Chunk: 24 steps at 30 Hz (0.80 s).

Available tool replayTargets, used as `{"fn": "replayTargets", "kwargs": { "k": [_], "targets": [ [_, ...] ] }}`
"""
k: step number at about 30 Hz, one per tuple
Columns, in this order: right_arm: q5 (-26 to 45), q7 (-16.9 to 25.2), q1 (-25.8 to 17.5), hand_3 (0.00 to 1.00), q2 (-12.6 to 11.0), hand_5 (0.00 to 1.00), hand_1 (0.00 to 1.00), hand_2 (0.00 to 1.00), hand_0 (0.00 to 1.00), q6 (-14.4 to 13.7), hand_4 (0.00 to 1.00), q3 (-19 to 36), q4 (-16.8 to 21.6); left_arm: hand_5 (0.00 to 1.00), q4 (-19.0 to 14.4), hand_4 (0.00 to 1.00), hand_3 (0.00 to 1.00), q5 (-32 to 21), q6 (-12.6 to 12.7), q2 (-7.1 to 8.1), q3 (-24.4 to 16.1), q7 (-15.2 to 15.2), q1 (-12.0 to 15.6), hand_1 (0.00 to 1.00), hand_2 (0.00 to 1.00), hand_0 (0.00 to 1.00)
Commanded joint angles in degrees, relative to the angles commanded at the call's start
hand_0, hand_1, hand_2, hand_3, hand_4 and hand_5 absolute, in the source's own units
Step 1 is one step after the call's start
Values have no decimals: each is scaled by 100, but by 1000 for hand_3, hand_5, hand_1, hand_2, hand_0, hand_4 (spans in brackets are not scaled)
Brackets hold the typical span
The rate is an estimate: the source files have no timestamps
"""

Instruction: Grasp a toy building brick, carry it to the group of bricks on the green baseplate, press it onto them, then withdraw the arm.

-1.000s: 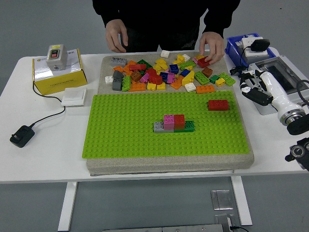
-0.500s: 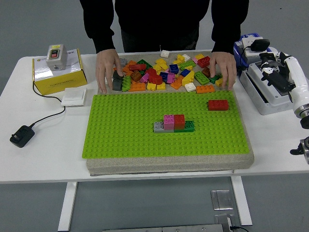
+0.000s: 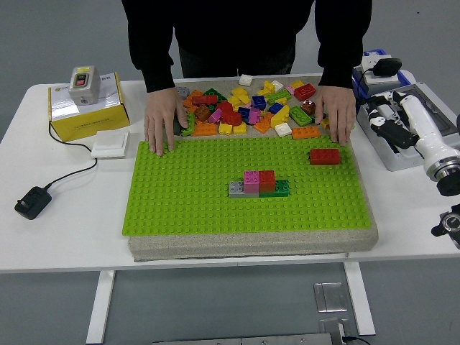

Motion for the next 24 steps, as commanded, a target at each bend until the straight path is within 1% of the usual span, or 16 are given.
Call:
{"fn": "replayTargets", "kwargs": {
  "k": [3, 6, 19, 22, 24],
  "targets": [
    [-73, -147, 47, 686, -7, 555, 305, 730, 182, 190, 421, -193, -29, 522, 0, 203, 723, -8, 2, -3, 3, 0, 1, 694, 641, 696],
    [-62, -199, 104, 685, 6, 555, 304, 732, 181, 273, 422, -361, -91, 522, 0, 203, 723, -15, 4, -6, 4, -2, -7, 695, 642, 696],
    [-57, -283, 331, 685, -5, 560, 301, 736, 178, 328, 421, -884, -304, 523, 0, 203, 722, -14, 9, -2, -1, 2, -4, 694, 642, 695],
    [-15, -270, 351, 685, -6, 560, 301, 736, 178, 321, 421, -928, -325, 523, 0, 203, 722, -12, 10, -5, -3, 7, -3, 694, 642, 695],
    [52, -213, 326, 685, -9, 560, 300, 736, 179, 253, 419, -870, -311, 523, 0, 203, 722, -12, 11, -6, -3, 9, 2, 694, 642, 695]
  ]
}}
